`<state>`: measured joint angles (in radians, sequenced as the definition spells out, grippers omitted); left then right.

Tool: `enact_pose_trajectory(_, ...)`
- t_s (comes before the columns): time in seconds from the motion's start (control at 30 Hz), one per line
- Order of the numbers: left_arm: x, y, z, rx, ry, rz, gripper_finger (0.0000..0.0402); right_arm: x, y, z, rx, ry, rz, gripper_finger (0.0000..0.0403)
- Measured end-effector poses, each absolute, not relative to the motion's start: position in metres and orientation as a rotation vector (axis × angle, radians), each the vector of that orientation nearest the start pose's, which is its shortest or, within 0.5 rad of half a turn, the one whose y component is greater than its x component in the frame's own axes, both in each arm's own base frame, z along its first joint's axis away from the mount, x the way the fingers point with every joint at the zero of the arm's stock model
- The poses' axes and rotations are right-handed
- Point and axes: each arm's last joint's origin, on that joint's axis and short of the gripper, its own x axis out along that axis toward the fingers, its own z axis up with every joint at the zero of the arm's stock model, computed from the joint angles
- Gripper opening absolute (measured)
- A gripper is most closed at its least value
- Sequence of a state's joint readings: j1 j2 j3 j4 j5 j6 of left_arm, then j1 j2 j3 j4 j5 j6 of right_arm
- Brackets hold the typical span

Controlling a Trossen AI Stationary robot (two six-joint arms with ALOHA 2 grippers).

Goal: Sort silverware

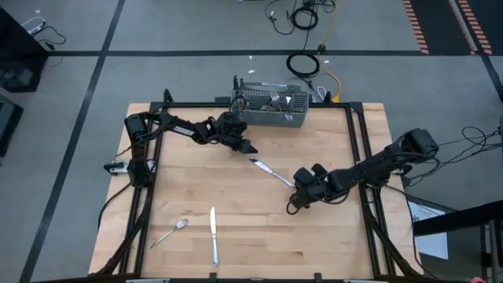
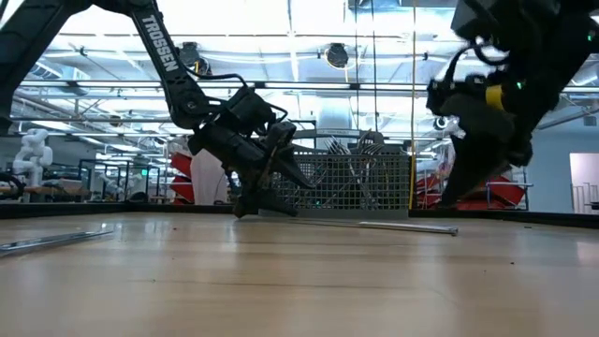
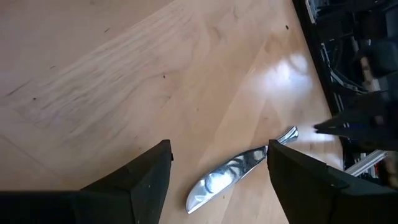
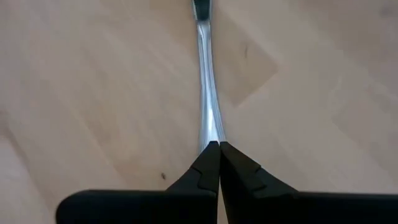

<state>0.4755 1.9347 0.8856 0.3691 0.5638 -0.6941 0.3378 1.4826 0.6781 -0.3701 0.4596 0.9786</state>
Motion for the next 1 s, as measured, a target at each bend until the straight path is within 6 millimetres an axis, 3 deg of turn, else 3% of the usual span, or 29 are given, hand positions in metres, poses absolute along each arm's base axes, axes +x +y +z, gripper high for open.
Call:
enact_pose_trajectory(0.3, 0.327, 0.151, 0.110, -1.008, 0.605, 0.125, 0.0262, 0.242, 0.073, 0.123, 0.423, 0.993, -0.585, 0.0000)
enact_pose_trajectory(0.83, 0.327, 0.152, 0.111, -0.983, 0.598, 0.133, 0.0262, 0.244, 0.074, 0.122, 0.427, 0.987, -0.577, 0.0000)
enact_pose_trajectory(1.0, 0.330, 0.149, 0.103, -0.982, 0.620, 0.139, 0.0262, 0.244, 0.074, 0.122, 0.422, 0.990, -0.573, 0.0000)
